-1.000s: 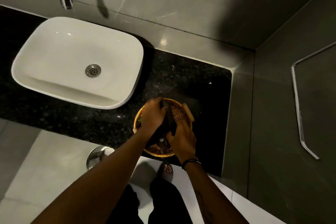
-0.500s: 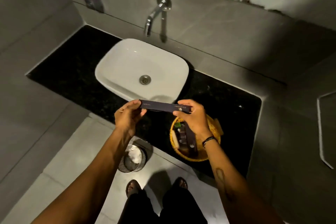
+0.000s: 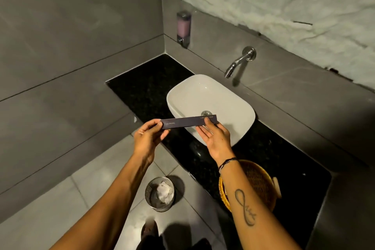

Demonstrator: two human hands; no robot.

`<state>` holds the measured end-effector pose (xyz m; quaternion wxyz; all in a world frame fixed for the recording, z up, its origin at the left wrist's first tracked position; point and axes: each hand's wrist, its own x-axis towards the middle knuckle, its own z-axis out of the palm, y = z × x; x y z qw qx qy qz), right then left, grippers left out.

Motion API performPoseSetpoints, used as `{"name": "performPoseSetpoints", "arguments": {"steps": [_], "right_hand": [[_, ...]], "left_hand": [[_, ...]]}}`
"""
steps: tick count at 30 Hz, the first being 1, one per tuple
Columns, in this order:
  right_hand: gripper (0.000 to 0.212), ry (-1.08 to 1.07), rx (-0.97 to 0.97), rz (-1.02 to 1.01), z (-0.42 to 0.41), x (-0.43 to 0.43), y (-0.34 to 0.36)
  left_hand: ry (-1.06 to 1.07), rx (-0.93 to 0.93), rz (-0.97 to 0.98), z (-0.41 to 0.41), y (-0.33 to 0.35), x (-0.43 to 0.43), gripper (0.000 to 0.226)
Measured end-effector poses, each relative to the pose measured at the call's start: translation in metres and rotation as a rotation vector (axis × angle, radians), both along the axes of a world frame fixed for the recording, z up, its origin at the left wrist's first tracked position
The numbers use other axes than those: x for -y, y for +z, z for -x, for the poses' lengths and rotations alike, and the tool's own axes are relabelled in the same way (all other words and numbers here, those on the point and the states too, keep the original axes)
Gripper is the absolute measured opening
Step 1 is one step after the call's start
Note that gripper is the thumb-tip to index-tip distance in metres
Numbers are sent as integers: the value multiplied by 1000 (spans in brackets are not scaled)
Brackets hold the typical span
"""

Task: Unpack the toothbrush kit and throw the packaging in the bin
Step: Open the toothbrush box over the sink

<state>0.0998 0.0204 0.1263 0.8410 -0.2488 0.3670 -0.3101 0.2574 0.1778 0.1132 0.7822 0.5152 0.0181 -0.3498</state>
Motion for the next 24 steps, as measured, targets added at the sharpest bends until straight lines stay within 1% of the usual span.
{"name": "performPoseSetpoints", "arguments": {"steps": [5, 7, 9, 10, 13, 15, 17, 20, 24], "right_hand": [[41, 12, -2, 24, 2, 1, 10], [41, -4, -4, 46, 3, 2, 13], [37, -26, -13, 62, 4, 3, 17], [34, -36, -17, 67, 5, 4, 20], [28, -47, -27, 92, 9, 6, 25], [34, -40, -28, 136, 10, 8, 32], [43, -30, -45, 241, 9, 9, 44], [44, -2, -120, 508, 2, 7, 71], [45, 144, -198, 911, -16, -8, 112]], "left_hand": [[2, 15, 40, -1, 2, -3, 17], [2, 48, 34, 2, 4, -1, 21], [6, 71, 48, 4, 8, 2, 23], [8, 74, 62, 6, 10, 3, 21], [28, 46, 74, 8, 15, 6, 14], [37, -21, 72, 7, 16, 8, 16], [32, -136, 82, 6, 15, 11, 19], [-25, -324, 125, 9, 12, 12, 28], [-45, -575, 333, 14, 14, 11, 31]]}}
